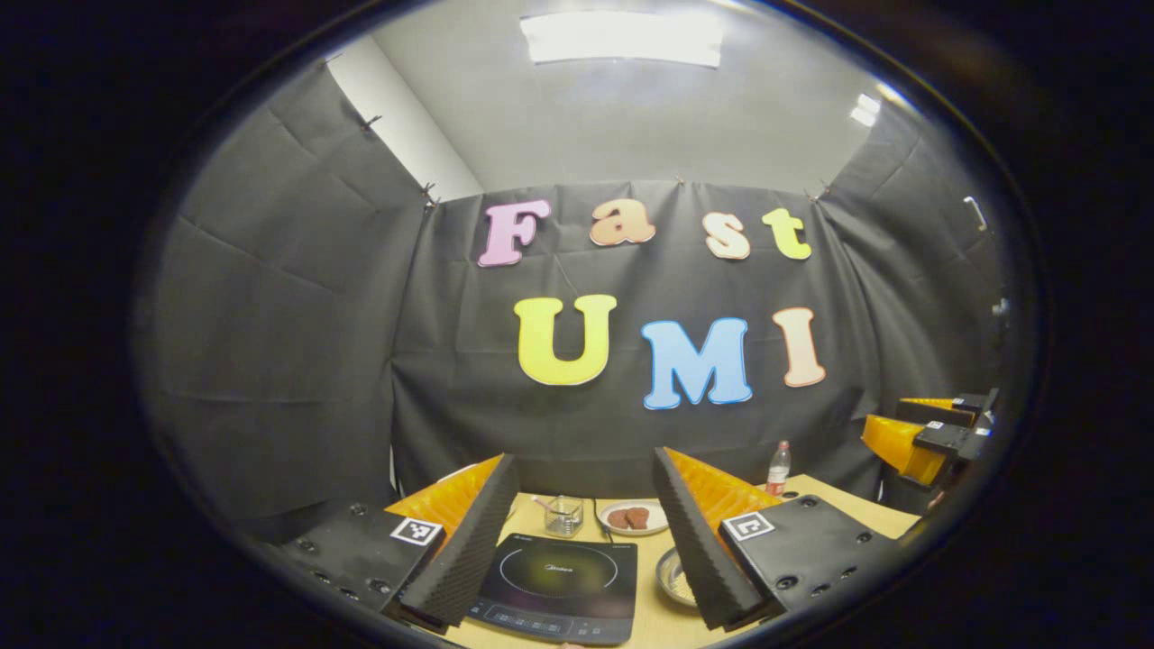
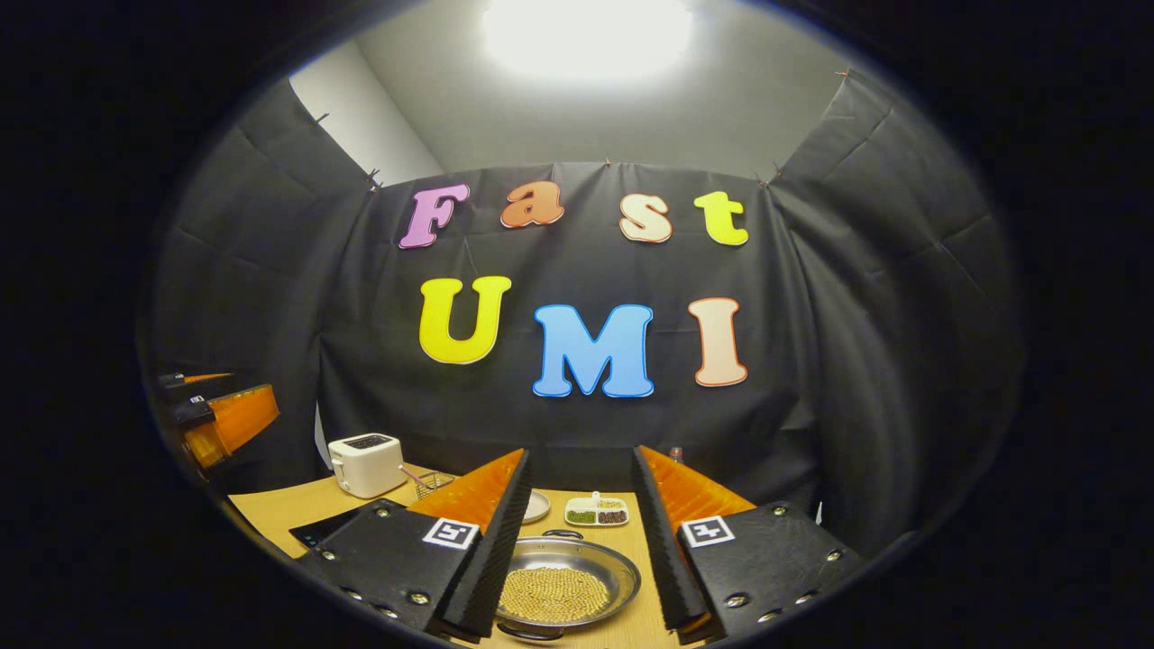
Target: First push the handle of the pot to place it horizontally, then grasp the pot with both hands and set it on the induction cooktop.
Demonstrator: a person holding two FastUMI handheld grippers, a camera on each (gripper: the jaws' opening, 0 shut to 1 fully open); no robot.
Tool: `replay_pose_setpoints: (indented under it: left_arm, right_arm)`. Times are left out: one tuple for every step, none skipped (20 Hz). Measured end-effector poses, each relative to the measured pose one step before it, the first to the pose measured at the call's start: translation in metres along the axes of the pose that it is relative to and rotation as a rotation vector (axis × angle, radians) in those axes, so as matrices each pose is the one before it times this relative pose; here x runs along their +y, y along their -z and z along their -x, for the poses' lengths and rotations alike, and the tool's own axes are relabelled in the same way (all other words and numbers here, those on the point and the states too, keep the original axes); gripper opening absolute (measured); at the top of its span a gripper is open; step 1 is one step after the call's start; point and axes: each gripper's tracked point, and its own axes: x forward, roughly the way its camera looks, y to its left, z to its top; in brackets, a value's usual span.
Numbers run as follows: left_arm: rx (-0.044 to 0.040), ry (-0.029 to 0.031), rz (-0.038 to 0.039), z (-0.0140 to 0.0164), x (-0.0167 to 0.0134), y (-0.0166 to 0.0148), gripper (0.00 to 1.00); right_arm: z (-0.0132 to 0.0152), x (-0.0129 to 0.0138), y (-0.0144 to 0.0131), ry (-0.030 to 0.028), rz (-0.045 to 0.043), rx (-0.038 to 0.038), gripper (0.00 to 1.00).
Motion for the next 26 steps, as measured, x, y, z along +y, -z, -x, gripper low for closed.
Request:
replay_pose_setpoints:
  left_arm:
    - [-0.00051,0.00181,-0.00214,-0.00171,0.00414,0.00127,1.00]
    - [-0.00145,0.00036,-0.00214,-0.00053,0.00484,0.00015,1.00]
    - [0.00144,-0.00026,-0.00026,-0.00125,0.00500,0.00142,1.00]
    - [0.00174,0.00066,0.00374,-0.00177,0.00473,0.00166,1.00]
    - [0.00224,0.00102,0.00492,-0.00167,0.00517,0.00076,1.00]
    - [0.00038,-0.00048,0.00351,-0.00175,0.00647,0.00059,0.97]
    - [0.00046,-0.00053,0.00144,-0.00124,0.00680,0.00258,0.97]
    - [-0.00056,-0.00059,-0.00130,-0.00015,0.00697,0.00131,0.98]
    - [-0.00097,-0.00093,-0.00070,-0.00128,0.00752,0.00004,0.98]
    - [-0.00369,0.00162,0.00012,0.00005,0.00712,-0.00131,0.94]
    - [-0.00727,-0.00011,-0.00460,0.00142,0.00564,0.00029,1.00]
    - [-0.01112,-0.00780,-0.00862,0.00002,0.00815,-0.00162,1.00]
    - [-0.00266,-0.00961,-0.00617,0.00131,0.00706,0.00029,0.97]
    - [0.00624,-0.00900,-0.00031,0.00027,0.00510,0.00147,1.00]
    - [0.00634,-0.00638,0.00608,0.00115,0.00362,0.00278,1.00]
    - [0.00040,-0.00371,0.00677,0.00119,0.00122,-0.00062,0.97]
    - [-0.00007,-0.00731,-0.00053,-0.00038,0.00330,-0.00002,0.97]
    - [0.00245,-0.00964,-0.00810,-0.00003,0.00292,0.00038,0.94]
    - [0.00488,-0.01360,-0.00894,-0.00084,0.00186,0.00226,0.98]
    - [0.00297,-0.01371,-0.00328,0.00041,0.00151,0.00094,0.98]
    - [0.00180,-0.01277,0.00425,0.00048,-0.00002,0.00132,0.99]
    - [0.00449,-0.01186,0.00749,-0.00009,-0.00159,0.00139,1.00]
    - [0.00848,-0.00943,0.00804,-0.00134,-0.00224,0.00325,0.98]
    - [0.01402,-0.00820,0.00398,-0.00073,-0.00234,0.00356,1.00]
    - [0.01145,-0.00758,-0.00107,-0.00051,-0.00276,0.00562,1.00]
    - [0.00548,-0.00838,-0.00423,-0.00045,-0.00201,0.00136,1.00]
  right_arm:
    - [-0.00285,-0.00283,0.00329,0.01505,0.01043,-0.00247,0.67]
    - [0.00068,0.00875,-0.00013,-0.01035,0.00097,0.00600,0.43]
    - [-0.00146,0.00863,0.00337,-0.01799,0.00251,0.01229,0.36]
    - [-0.00122,0.00783,0.00364,-0.01603,0.00397,0.01582,0.36]
    - [-0.00199,0.01013,0.00303,-0.02533,-0.00288,0.01601,0.36]
    - [0.00077,0.00681,0.00363,0.00899,0.00835,0.01963,0.36]
    - [-0.00497,-0.00196,-0.00123,0.03625,-0.00485,-0.00759,0.26]
    - [-0.00541,-0.00036,0.00398,-0.01205,-0.01305,0.00871,0.15]
    - [0.00046,0.01056,0.00481,-0.02029,-0.01236,0.02105,0.05]
    - [-0.00225,0.01216,0.00572,-0.01638,-0.00274,0.02021,0.01]
    - [-0.00201,0.00833,0.00294,-0.01895,0.00601,0.01022,0.01]
    - [-0.00218,0.00760,0.00612,-0.01946,0.00667,0.02039,0.01]
    - [-0.00192,0.00773,0.00923,-0.02018,0.00010,0.03431,0.01]
    - [-0.00319,0.00735,0.00908,-0.02019,-0.00846,0.03548,0.01]
    - [-0.00288,0.00702,0.00714,-0.02099,-0.01170,0.03167,0.01]
    - [-0.00237,0.00474,0.00898,-0.01714,-0.00787,0.03125,0.01]
    - [-0.00363,0.00246,0.00794,-0.00975,-0.00353,0.02658,0.01]
    - [-0.00241,0.00057,0.00772,-0.00842,-0.00176,0.02636,0.01]
    - [-0.00400,0.00220,0.00693,-0.01558,-0.00446,0.02511,0.01]
    - [-0.00405,0.00280,0.00763,-0.01819,-0.00477,0.02473,0.01]
    - [-0.00487,0.00144,0.00686,-0.02004,-0.00613,0.02875,0.01]
    - [-0.00378,0.00068,0.01015,-0.01926,-0.00838,0.03207,0.01]
    - [-0.00488,-0.00134,0.00836,-0.01291,-0.00972,0.02959,0.01]
    - [-0.00349,-0.00152,0.00996,-0.01307,-0.00548,0.03118,0.01]
    - [-0.00311,-0.00085,0.00705,-0.01444,-0.00401,0.02652,0.01]
    - [-0.00557,-0.00120,0.00895,-0.01384,-0.00026,0.02669,0.01]
